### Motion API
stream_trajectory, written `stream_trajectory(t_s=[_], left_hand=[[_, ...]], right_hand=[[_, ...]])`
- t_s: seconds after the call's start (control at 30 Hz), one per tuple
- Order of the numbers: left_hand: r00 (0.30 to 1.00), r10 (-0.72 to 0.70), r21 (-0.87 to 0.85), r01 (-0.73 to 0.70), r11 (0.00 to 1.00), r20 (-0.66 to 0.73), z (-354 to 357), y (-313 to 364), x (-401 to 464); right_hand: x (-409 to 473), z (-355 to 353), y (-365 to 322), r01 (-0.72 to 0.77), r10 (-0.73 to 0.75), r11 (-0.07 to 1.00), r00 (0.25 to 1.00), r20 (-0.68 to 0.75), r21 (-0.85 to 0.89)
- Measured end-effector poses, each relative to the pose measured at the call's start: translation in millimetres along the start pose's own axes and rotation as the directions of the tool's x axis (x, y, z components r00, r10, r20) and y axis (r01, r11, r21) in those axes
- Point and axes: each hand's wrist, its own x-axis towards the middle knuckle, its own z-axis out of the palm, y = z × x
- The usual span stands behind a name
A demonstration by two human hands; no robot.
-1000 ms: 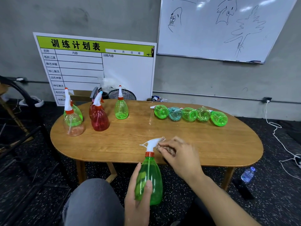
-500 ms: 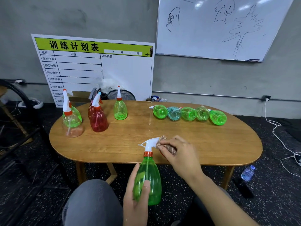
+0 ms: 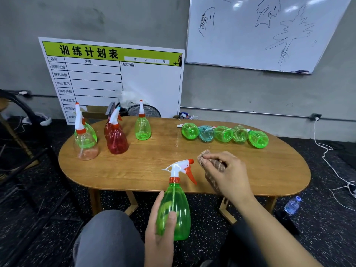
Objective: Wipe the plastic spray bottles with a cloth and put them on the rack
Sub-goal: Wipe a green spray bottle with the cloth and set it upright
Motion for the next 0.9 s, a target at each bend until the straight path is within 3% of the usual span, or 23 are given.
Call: stream_trajectory(t_s=[0.17, 0.27, 0.33, 0.5, 0.6, 0.77, 0.9], left_hand=[[0.998, 0.038, 0.039, -0.040, 0.998, 0.058, 0, -4, -1], [0.998, 0.016, 0.017, -0.017, 1.000, 0.054, -1, -6, 1], [0.998, 0.025, 0.000, -0.025, 1.000, 0.061, -1, -5, 1], [0.995, 0.051, -0.002, -0.051, 0.999, 0.082, 0, -2, 0], [0.995, 0.050, 0.004, -0.051, 0.999, 0.086, 0, -1, -1], [0.994, 0.053, 0.021, -0.056, 0.998, 0.094, 0, -2, -1], [0.993, 0.065, 0.038, -0.069, 0.997, 0.096, 1, -3, -1]], right_hand=[[5, 12, 4, 0.012, -0.009, 0.998, 0.998, 0.055, -0.056], [9, 13, 9, 0.005, -0.006, 0.990, 1.000, -0.010, -0.143], [10, 11, 9, 0.025, -0.033, 0.992, 0.997, -0.063, -0.124], [7, 10, 3, 0.043, -0.040, 0.994, 0.999, 0.033, -0.097], [9, 7, 4, 0.021, -0.024, 0.996, 0.999, -0.030, -0.090], [8, 10, -1, 0.030, -0.029, 0.996, 0.999, 0.018, -0.088], [12, 8, 0, 0.024, -0.027, 0.996, 0.999, -0.037, -0.086]])
